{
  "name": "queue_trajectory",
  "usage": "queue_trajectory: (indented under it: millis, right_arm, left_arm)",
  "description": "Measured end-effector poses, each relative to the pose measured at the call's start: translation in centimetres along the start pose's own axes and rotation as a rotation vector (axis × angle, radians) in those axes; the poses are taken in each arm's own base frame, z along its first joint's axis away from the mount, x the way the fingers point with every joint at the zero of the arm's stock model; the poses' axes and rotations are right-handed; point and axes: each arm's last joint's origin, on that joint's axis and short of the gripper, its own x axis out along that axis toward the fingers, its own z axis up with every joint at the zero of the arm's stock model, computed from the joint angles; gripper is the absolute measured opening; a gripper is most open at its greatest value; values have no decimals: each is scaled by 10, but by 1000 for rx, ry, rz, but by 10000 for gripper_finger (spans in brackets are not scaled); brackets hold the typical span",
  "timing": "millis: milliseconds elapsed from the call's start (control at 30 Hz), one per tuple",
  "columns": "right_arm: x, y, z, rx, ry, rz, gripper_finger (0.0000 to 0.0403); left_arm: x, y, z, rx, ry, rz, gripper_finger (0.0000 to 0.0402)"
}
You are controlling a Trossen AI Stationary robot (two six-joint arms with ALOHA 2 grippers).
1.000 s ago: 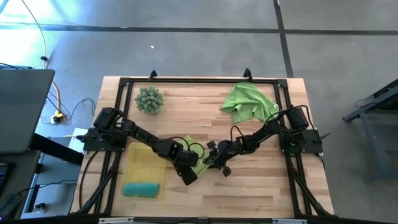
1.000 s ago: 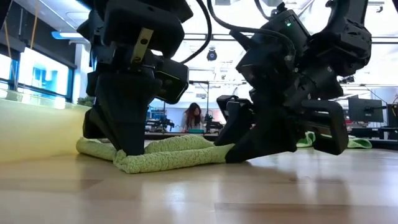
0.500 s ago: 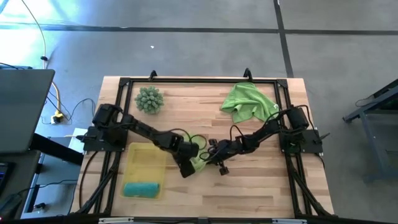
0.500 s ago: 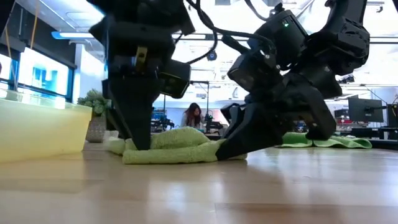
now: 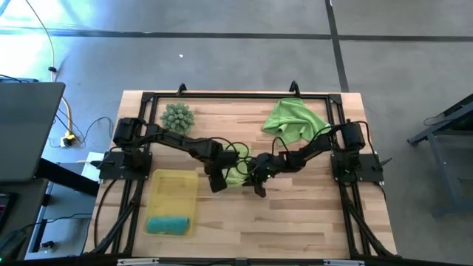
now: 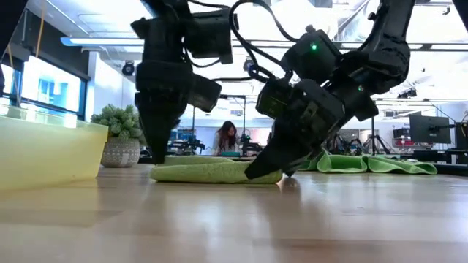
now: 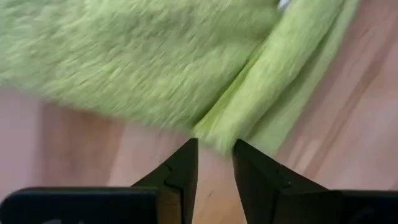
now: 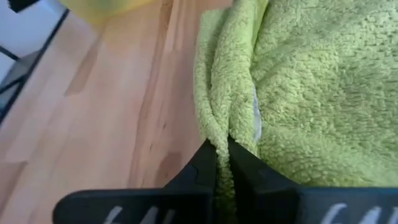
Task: Roll microfiber towels into tight, uniform cylinder then place into a basket
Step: Roll the light green towel
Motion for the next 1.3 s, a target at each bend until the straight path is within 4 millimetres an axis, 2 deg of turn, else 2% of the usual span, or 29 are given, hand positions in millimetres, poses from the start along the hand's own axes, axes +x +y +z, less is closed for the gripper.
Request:
queue_trajectory:
  millis: [233, 400, 533, 667, 800, 1000, 1167, 1300]
  right_arm:
    - [-6, 0, 7, 175, 9, 85, 3]
    - [-18, -2, 13, 334, 66, 119, 3]
    - [-24, -7, 14, 410, 79, 96, 3]
    - [-25, -9, 12, 440, 79, 25, 3]
    - [-23, -4, 12, 447, 72, 16, 3]
    - [-21, 1, 10, 448, 73, 0, 3]
    - [-21, 2, 10, 451, 62, -19, 3]
    - [-21, 2, 10, 454, 56, -17, 3]
  left_arm:
    - [-28, -8, 2, 99, 53, 119, 90]
    - [-37, -32, -3, 226, 32, 157, 90]
    - [-31, -50, -14, 318, -26, 280, 90]
    - [-27, -61, -21, 289, -98, 387, 91]
    - [-25, -76, -23, 299, -172, 355, 106]
    - [-24, -99, -27, 333, -281, 300, 150]
    - [-22, -106, -25, 339, -353, 299, 172]
    - [-6, -107, -22, 343, -330, 330, 174]
